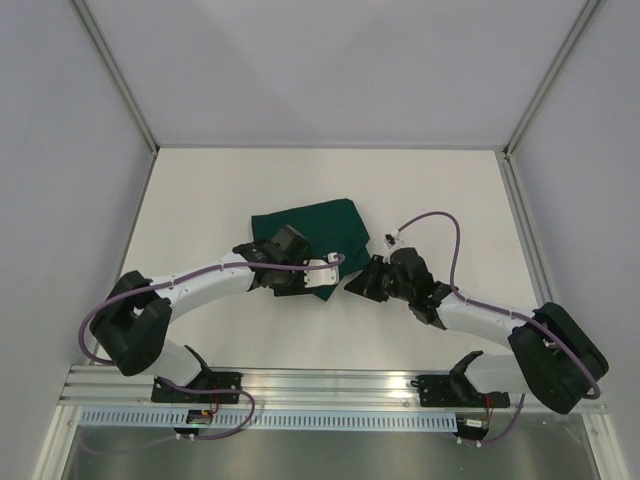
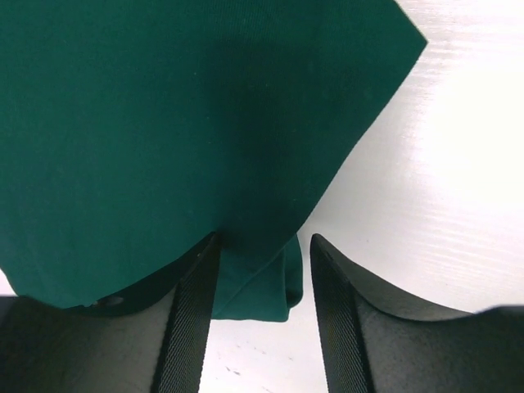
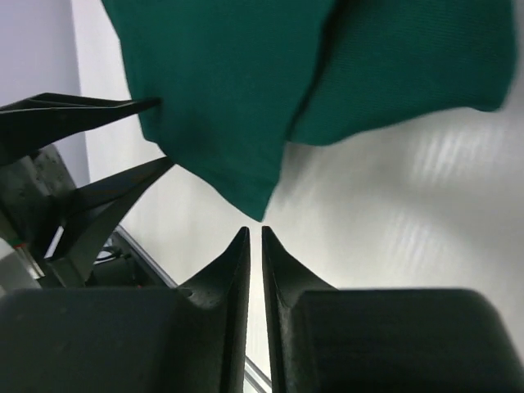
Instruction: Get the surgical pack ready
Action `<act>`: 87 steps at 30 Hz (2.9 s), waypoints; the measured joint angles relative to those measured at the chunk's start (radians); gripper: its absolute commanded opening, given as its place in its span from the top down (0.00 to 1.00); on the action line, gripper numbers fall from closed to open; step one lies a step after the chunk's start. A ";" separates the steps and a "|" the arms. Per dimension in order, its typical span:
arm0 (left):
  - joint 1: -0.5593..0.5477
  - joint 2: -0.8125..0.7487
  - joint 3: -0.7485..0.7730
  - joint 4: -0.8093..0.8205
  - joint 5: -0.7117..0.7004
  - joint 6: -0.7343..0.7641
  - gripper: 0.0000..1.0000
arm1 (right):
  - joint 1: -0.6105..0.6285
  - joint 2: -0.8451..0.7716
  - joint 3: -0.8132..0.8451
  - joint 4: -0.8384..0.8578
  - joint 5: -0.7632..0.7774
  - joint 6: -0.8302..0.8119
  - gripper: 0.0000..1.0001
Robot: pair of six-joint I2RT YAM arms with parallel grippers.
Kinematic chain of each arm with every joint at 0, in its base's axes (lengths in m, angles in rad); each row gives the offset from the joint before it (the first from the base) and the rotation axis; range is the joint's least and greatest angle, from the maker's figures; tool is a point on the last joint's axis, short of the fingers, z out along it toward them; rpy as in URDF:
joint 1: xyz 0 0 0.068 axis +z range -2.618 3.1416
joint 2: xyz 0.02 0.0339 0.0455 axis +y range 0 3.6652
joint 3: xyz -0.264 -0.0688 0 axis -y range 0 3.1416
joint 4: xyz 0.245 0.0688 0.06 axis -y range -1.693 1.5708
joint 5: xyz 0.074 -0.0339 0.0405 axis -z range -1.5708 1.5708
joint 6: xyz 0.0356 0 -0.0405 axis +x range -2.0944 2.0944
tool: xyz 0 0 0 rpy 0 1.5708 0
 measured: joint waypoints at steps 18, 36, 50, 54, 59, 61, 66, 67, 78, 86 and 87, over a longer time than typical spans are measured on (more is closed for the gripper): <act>0.001 0.002 -0.013 0.063 -0.024 0.009 0.75 | 0.067 0.461 0.088 0.451 -0.059 0.207 0.91; 0.001 -0.048 0.010 0.037 0.032 -0.034 1.00 | 0.069 0.507 0.160 0.535 -0.057 0.252 0.92; 0.006 -0.065 0.018 0.026 0.069 -0.028 1.00 | 0.070 0.606 0.200 0.657 -0.004 0.312 0.99; 0.006 -0.065 0.018 0.027 0.071 -0.014 1.00 | 0.072 0.620 0.193 0.706 0.039 0.317 0.99; 0.006 -0.065 0.016 0.027 0.073 0.008 1.00 | 0.075 0.629 0.169 0.757 0.109 0.323 0.99; 0.006 -0.065 0.012 0.031 0.074 0.015 1.00 | 0.076 0.634 0.169 0.767 0.129 0.325 0.99; 0.005 -0.065 0.001 0.040 0.074 0.032 1.00 | 0.072 0.639 0.140 0.803 0.174 0.346 0.99; 0.005 -0.065 -0.003 0.040 0.075 0.035 1.00 | 0.068 0.636 0.128 0.814 0.180 0.352 1.00; 0.005 -0.049 -0.023 0.035 0.074 0.063 0.74 | -0.042 0.364 -0.038 0.663 0.221 0.319 0.99; 0.003 -0.049 0.000 -0.070 0.095 0.075 0.58 | -0.058 -0.021 -0.082 0.325 0.235 0.182 1.00; 0.003 -0.049 0.010 -0.089 0.105 0.075 0.58 | -0.058 -0.077 -0.076 0.282 0.242 0.154 0.99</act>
